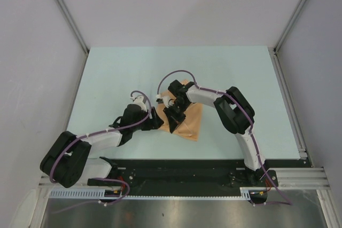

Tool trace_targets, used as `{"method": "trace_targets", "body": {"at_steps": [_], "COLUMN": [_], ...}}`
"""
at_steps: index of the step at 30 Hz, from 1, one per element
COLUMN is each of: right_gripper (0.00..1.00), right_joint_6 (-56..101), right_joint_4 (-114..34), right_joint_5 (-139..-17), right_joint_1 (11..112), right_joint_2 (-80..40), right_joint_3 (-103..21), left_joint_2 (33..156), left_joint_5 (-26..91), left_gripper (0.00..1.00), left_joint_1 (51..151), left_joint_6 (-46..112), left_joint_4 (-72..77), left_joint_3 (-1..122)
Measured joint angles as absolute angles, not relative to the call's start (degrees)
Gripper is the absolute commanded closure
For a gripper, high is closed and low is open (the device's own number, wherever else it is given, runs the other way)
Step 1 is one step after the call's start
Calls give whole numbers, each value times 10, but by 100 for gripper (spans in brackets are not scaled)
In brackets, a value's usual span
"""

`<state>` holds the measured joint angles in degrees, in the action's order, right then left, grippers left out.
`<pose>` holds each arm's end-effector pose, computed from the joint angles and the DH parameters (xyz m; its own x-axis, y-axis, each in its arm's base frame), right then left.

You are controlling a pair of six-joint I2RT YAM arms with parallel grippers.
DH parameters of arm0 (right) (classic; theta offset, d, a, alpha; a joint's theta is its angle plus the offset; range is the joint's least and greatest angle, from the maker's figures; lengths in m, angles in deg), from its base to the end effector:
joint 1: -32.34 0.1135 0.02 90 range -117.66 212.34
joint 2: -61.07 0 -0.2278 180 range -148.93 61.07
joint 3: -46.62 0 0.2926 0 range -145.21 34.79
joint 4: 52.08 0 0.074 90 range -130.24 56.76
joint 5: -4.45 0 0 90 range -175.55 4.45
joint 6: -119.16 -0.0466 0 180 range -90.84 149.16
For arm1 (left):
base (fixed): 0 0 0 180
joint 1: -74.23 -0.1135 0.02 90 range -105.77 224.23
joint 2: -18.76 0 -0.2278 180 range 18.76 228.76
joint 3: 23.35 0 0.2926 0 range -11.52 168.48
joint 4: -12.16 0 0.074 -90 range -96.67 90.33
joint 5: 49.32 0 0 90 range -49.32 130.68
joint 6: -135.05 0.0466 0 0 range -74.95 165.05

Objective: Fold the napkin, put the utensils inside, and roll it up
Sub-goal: Roll the napkin with the utensil

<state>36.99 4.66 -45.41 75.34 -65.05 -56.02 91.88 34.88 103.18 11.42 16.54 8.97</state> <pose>0.3022 0.3229 0.0729 -0.6321 -0.7318 -0.2548 -0.6940 0.3883 0.6062 0.2359 -0.1359 0.0688 -0.7387 -0.2211 -0.6368 0.1725 0.8512 -0.4956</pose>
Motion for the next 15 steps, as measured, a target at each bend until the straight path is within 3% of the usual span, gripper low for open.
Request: {"method": "trace_targets", "body": {"at_steps": [2,6,15], "right_gripper": [100,100,100], "right_joint_6": [370,370,369], "right_joint_4": [47,47,45], "right_joint_5": [-454,-454,-454], "right_joint_1": [753,753,752], "right_joint_2": [-651,-651,-651], "right_joint_3": [-560,-560,-559], "left_joint_2": [923,924,920], "left_joint_5": [347,358,358], "left_gripper": [36,40,37], "left_joint_1": [1032,1025,997], "left_joint_6": [114,114,116], "left_joint_4": [166,147,109], "left_joint_3": [90,94,106]}}
